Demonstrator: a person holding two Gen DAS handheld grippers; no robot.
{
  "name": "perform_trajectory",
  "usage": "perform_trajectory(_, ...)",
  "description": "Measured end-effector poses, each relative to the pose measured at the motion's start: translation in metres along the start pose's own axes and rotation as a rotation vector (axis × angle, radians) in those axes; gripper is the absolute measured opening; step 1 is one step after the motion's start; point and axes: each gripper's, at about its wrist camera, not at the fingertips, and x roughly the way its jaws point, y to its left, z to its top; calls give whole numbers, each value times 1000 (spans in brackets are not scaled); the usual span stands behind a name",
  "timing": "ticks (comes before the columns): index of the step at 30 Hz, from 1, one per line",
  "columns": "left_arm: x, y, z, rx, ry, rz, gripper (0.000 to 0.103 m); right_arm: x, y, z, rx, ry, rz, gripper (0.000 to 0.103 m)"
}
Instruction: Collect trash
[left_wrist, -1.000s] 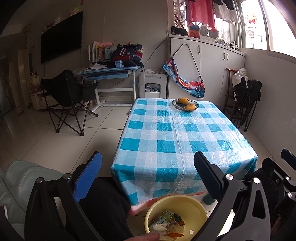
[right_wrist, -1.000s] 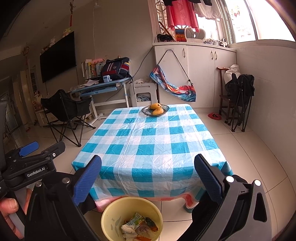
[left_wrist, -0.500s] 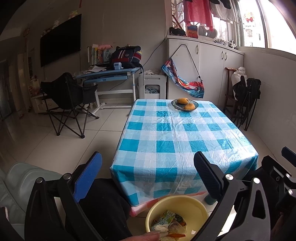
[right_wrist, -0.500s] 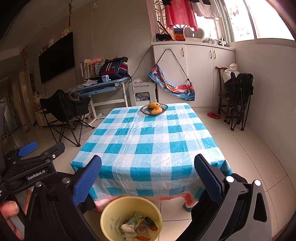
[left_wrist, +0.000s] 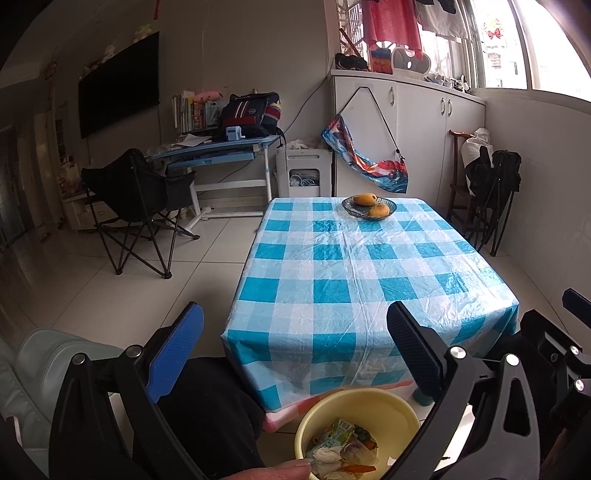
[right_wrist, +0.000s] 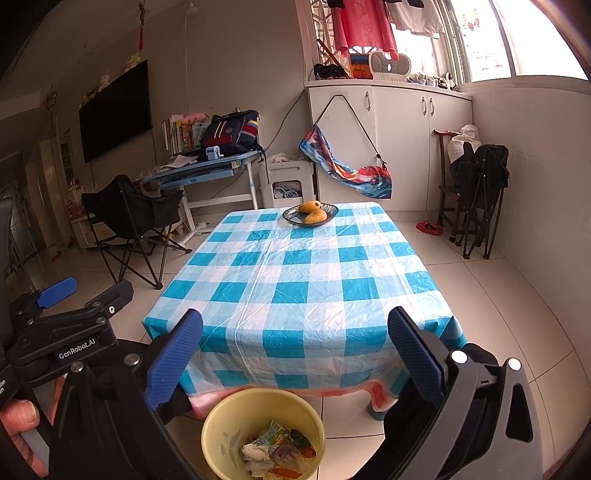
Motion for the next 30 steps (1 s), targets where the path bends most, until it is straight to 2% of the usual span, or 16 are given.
perform_trajectory(13,0,-2,-1,14,-2,-8,96,3,0,-4,5,13,3,96)
perform_trajectory(16,1,1,-1,-12,-6,-43,96,4,-1,-6,7,17,4,96)
perform_trajectory(19,3,11,-6,-90,0,-122,96,5,-3,-6,15,21,5,96)
perform_trajectory(21,4,12,-8,-91,7,-137,96,5,-4,-6,19,21,2,96)
perform_trajectory(26,-2,5,-6,-20,-32,-86,96,4,-5,-7,25,12,-10,96)
perform_trajectory(28,4,5,-7,-7,-5,-65,96,4,-4,-8,21,11,-17,96)
perform_trajectory(30,15,9,-8,-15,59,-68,96,4,-1,-8,11,10,-20,96)
